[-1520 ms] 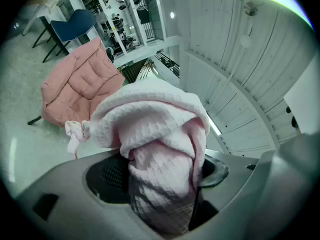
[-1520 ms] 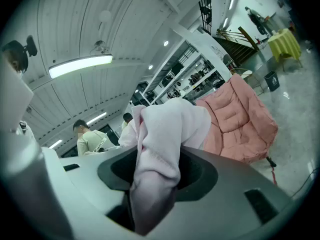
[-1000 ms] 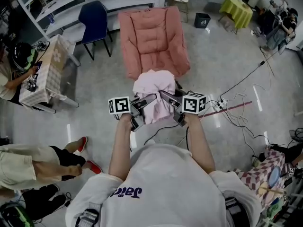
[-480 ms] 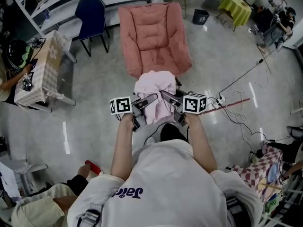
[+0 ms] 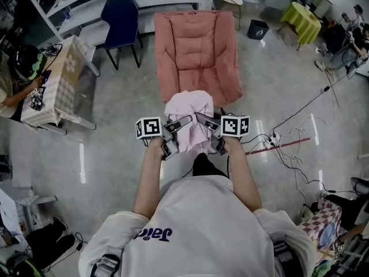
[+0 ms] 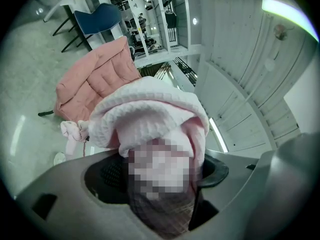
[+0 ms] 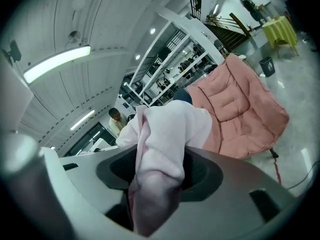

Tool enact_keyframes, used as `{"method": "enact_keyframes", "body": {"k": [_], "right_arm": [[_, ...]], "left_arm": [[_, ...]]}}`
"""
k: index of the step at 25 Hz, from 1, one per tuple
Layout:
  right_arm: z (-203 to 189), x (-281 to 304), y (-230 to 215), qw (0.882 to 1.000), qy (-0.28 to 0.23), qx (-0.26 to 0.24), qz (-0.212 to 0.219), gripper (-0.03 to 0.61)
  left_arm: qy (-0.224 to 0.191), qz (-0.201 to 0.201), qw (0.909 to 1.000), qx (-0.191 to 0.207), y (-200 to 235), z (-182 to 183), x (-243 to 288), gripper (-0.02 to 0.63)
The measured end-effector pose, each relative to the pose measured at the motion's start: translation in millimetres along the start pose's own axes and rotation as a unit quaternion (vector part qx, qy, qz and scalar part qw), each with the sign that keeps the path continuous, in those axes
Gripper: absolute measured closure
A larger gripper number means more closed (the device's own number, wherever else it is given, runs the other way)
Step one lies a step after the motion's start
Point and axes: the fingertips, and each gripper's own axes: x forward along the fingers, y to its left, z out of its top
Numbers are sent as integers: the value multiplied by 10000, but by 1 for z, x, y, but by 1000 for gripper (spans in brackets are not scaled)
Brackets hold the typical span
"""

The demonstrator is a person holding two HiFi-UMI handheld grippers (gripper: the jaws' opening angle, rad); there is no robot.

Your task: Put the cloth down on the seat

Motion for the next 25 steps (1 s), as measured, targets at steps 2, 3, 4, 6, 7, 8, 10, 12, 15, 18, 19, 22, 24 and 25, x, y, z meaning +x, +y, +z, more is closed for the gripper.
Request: {"method": "enact_keyframes", "body": {"k": [2, 3, 4, 6, 7, 8, 10, 12, 15, 18, 19, 22, 24, 25], "right_arm": [[23, 8, -13, 10000, 40, 0, 55, 354], [36, 12, -21, 9999, 61, 1, 83, 353], [51, 15, -29, 9999, 82, 7, 112, 353], [83, 17, -48, 9998, 97, 19, 153, 351], [100, 16, -57, 9998, 82, 14, 158, 350], [114, 15, -66, 9998, 56, 8, 165, 348], [132, 16, -77, 9998, -11, 1, 214, 345], [142, 18, -86, 9996, -64, -23, 274, 344], [150, 20, -101, 9995, -85, -43, 311, 341], [161, 15, -125, 9996, -92, 30, 284, 339], [167, 12, -136, 9996, -102, 56, 275, 337], [175, 11, -160, 9994, -80, 157, 296, 336], [172, 17, -170, 9992, 5, 248, 313, 334], [172, 22, -174, 9991, 49, 274, 320, 333]], "left_arm": [[-49, 45, 10000, -24, 1, 22, 16, 270], [-74, 68, 9999, -35, 1, 34, 25, 271], [-103, 92, 9999, -52, 1, 47, 36, 271], [-170, 140, 9997, -98, -2, 72, 62, 270], [-196, 154, 9996, -106, -5, 84, 77, 270], [-213, 149, 9996, -88, -7, 94, 89, 270], [-227, 94, 9997, 6, -10, 109, 105, 270], [-236, 36, 9997, 113, -8, 119, 115, 270], [-255, 31, 9995, 178, -2, 126, 129, 270], [-275, 123, 9994, 170, 6, 131, 153, 270], [-270, 172, 9993, 172, 8, 134, 165, 270], [-219, 312, 9992, 152, 18, 141, 186, 270], [-212, 409, 9989, 93, 28, 143, 189, 270], [-231, 459, 9987, 73, 32, 145, 189, 270]]}}
